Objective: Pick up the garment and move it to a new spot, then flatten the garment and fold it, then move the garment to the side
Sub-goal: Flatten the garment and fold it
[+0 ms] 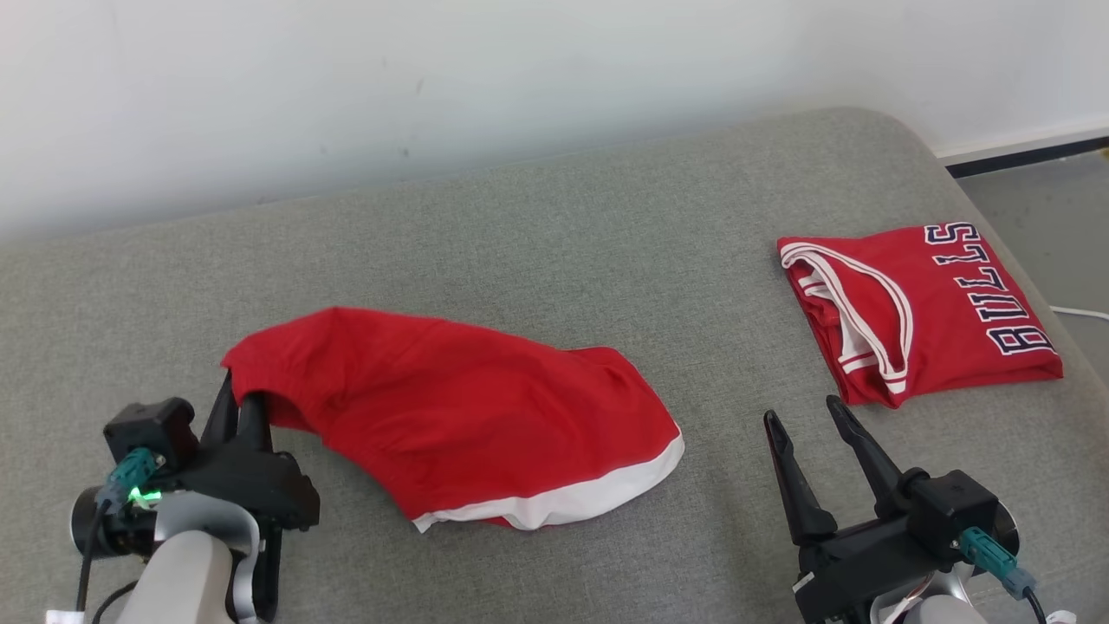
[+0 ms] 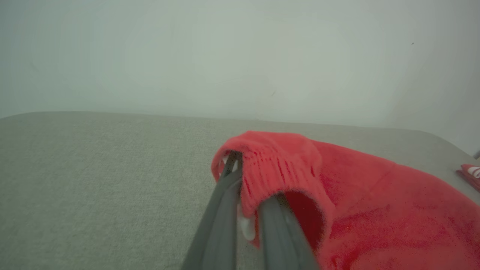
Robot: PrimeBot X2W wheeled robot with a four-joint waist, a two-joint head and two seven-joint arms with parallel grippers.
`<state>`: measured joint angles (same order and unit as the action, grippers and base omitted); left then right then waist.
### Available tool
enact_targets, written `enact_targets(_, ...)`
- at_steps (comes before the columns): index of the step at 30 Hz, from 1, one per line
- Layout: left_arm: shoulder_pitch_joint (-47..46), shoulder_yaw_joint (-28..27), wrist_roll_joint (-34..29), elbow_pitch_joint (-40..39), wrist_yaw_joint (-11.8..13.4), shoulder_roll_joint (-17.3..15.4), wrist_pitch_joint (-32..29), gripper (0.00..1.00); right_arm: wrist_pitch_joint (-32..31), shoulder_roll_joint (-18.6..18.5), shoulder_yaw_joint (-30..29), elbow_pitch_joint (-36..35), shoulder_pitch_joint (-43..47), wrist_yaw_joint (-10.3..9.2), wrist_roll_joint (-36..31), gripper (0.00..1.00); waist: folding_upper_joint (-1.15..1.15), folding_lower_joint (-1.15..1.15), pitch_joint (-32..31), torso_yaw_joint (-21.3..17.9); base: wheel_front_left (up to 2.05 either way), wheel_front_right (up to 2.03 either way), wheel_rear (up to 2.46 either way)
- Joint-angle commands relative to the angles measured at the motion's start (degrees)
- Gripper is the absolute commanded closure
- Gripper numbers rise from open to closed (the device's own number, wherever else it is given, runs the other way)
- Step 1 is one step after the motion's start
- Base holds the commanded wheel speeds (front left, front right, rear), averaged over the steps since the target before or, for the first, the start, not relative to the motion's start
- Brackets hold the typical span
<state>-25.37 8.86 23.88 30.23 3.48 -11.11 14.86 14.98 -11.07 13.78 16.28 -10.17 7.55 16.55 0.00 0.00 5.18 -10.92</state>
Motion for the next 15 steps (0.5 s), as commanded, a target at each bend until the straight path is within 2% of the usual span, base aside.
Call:
enact_targets(1,0.2,0.0,0.1,1.2,-0.2,0.1,-0.1,0.0,0.2,-0.2,0.2,0.0,0.5,-0.13,0.2,0.0,0.0,0.0,-0.1,0.1,0.0,0.0,0.0)
enact_targets(8,-0.3,0.5,1.7,8.7,-1.7,1.1,-0.6,0.0,0.2,-0.5,0.6,0.1,0.7,-0.13,0.4,0.0,0.0,0.0,-0.6,0.4,0.0,0.0,0.0)
enact_targets(15,2.5,1.9,1.3,11.1,-2.6,2.1,-0.2,0.0,0.2,-0.7,0.3,0.5,1.4,-0.13,0.6,0.0,0.0,0.0,-1.9,1.3,0.0,0.0,0.0)
